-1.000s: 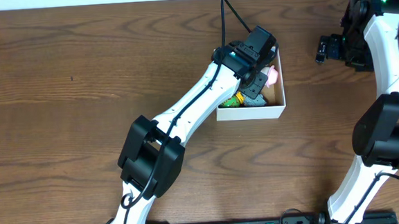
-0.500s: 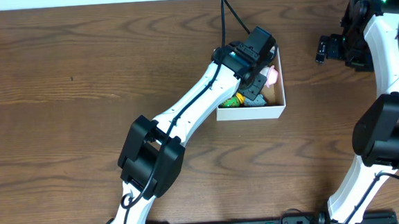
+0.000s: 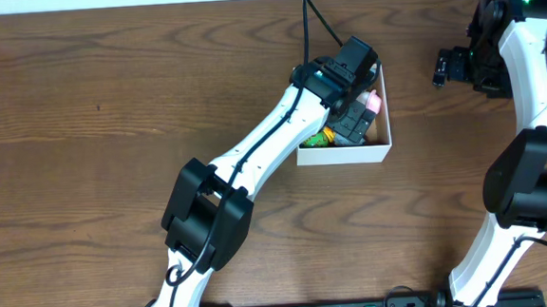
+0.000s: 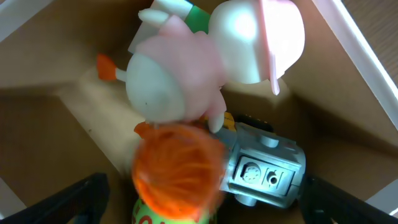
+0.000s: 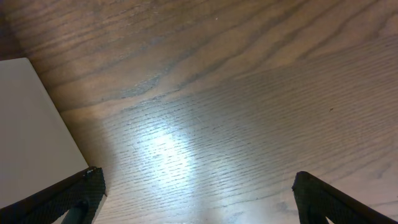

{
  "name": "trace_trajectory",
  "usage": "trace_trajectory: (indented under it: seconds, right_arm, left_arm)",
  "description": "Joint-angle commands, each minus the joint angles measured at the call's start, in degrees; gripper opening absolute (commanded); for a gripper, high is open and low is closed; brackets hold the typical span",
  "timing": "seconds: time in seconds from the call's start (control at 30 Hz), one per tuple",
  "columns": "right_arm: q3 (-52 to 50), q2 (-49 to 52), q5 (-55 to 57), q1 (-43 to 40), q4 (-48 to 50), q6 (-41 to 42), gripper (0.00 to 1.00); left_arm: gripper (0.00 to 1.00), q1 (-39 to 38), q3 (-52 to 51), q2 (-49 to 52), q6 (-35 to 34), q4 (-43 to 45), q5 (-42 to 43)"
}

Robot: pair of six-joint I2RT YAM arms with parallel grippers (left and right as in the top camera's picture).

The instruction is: Pack container

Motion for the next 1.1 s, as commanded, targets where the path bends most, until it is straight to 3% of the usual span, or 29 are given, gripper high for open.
trace_trajectory:
  seconds: [0.0, 0.17, 0.53, 0.63, 0.73, 0.93, 1.07]
  right_arm:
    - [-0.2, -0.6, 0.2, -0.3, 0.0, 0.6, 0.99]
    - [-0.2, -0.6, 0.2, -0.3, 0.0, 0.6, 0.99]
    - [-0.2, -0.6, 0.2, -0.3, 0.0, 0.6, 0.99]
    - [-0.2, -0.6, 0.2, -0.3, 0.0, 0.6, 0.99]
    - [-0.2, -0.6, 0.2, -0.3, 0.0, 0.6, 0.99]
    - [-0.2, -0.6, 0.2, -0.3, 0.0, 0.6, 0.99]
    - [-0.2, -0.6, 0.2, -0.3, 0.0, 0.6, 0.99]
  left_arm:
    - [0.98, 0.3, -0.5, 0.1, 0.2, -0.1, -0.5]
    - [0.98, 0.3, -0.4, 0.1, 0.4, 0.1, -2.8]
    - [0.98, 1.3, -0.3, -10.4, -0.3, -2.4, -26.6]
    - [0.98, 3.0, -0.3, -15.7, -2.8, -8.4, -32.4]
    - [0.98, 6.8, -0.3, -21.0, -9.7, -16.1, -37.4]
    - [0.98, 16.9, -0.3, -30.9, -24.6, -28.9, -37.4]
    - [0.98, 21.2, -2.4, -37.8, -25.6, -30.8, -35.5]
